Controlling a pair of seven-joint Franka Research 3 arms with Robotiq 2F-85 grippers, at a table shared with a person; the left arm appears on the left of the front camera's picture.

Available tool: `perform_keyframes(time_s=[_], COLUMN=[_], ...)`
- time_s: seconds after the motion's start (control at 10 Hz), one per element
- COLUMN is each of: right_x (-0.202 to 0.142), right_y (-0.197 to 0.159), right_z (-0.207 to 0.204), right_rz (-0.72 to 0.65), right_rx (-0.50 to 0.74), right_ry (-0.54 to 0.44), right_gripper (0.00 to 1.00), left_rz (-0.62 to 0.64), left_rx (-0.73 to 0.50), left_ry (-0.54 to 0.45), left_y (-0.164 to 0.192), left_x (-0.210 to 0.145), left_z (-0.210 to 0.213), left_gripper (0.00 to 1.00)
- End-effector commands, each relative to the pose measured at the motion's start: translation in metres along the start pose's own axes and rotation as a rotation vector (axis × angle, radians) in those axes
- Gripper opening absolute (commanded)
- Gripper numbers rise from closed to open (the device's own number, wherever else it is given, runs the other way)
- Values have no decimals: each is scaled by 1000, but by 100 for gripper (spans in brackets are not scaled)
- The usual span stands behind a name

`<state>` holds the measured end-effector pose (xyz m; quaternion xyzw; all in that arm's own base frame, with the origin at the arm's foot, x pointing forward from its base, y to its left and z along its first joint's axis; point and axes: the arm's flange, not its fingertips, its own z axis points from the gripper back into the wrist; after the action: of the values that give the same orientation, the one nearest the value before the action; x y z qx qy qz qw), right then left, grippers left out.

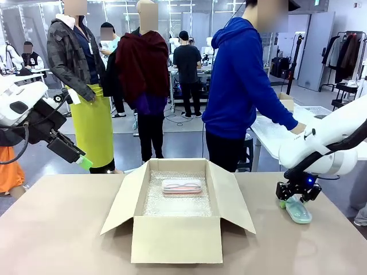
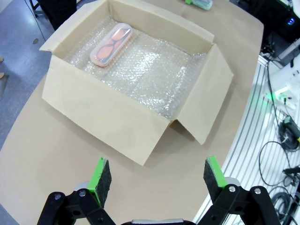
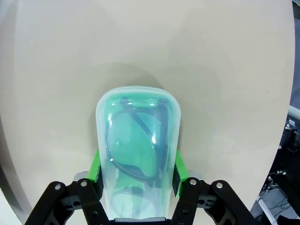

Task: Pack the glasses set securely to prepare it for shipping.
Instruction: Put the Glasses case from the right side of the table into the Package Box.

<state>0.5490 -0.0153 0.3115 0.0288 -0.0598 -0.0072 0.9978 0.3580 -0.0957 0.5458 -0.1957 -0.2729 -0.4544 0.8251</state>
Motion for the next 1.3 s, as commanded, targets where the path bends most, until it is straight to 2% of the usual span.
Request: perform_keyframes(time_s=[0.0, 0.2, 0.4, 0.5, 0.7, 0.8, 0.9, 1.0, 1.2], right_x=[-5, -13, -24, -28, -30, -33, -34, -28, -19], right_y=[10, 23, 44, 53, 85, 113, 164, 219, 300], right_z=[24, 72, 114, 129, 150, 162, 171, 171, 149], right_rz=[-25, 61, 224, 301, 521, 701, 931, 1091, 1241], right_rx=[2, 39, 28, 65, 55, 79, 60, 54, 50], right_ry=[35, 32, 28, 26, 37, 40, 31, 17, -3], right_gripper=[43, 43, 43, 43, 43, 43, 43, 43, 43], left_rz=[-17, -17, -17, -17, -17, -17, -17, -17, -17], left_rx=[-16, -16, -16, -16, -16, -16, -16, -16, -16], left_ry=[-17, -17, -17, -17, -17, -17, -17, -17, -17], left_y=[2, 2, 2, 2, 2, 2, 2, 2, 2], left_x=[-1, -1, -1, -1, -1, -1, -1, -1, -1], left_z=[2, 2, 2, 2, 2, 2, 2, 2, 2], left_gripper=[100, 100, 100, 100, 100, 100, 100, 100, 100])
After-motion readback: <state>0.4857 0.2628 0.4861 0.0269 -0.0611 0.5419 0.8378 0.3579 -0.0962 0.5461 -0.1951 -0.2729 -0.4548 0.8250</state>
